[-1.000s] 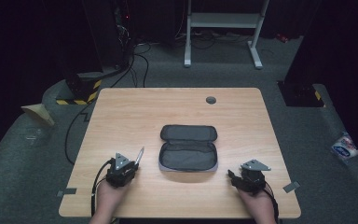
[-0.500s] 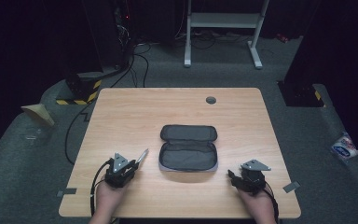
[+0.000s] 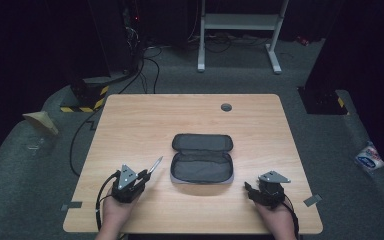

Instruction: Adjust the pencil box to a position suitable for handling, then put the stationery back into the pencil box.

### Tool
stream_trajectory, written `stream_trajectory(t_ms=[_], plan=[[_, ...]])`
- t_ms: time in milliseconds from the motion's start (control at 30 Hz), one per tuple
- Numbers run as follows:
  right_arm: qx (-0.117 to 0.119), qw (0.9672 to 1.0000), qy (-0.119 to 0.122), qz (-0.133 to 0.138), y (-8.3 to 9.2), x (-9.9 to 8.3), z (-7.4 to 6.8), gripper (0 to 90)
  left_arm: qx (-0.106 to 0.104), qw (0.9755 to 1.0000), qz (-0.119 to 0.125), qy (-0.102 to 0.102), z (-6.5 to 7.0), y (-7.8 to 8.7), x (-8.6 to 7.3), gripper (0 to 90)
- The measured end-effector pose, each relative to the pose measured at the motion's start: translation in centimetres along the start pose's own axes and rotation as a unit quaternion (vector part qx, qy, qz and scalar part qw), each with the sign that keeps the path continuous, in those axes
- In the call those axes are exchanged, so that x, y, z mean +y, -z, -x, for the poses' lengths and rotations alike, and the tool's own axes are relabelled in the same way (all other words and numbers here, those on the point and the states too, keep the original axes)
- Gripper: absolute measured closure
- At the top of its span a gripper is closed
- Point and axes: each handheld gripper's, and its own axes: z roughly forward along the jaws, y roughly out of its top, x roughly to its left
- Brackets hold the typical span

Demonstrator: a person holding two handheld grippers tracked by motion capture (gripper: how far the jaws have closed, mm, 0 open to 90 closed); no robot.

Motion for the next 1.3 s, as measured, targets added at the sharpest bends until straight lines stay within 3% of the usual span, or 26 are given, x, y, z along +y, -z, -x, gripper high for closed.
stream_trajectory(t_ms=[633, 967, 1300], plan=[[0.003, 1.0, 0.004, 0.001, 0.0, 0.0, 0.0, 37.6, -0.029, 0.9989, 0.037, -0.004, 1.1, 1.4, 1.5, 78.1], [0.003, 1.0, 0.004, 0.001, 0.0, 0.0, 0.0, 37.6, -0.038, 0.9984, 0.042, -0.008, 1.2, 1.3, 2.1, 78.1], [0.003, 1.0, 0.004, 0.001, 0.0, 0.0, 0.0, 37.6, -0.054, 0.9974, 0.04, -0.025, 1.8, 0.7, 2.5, 78.1]])
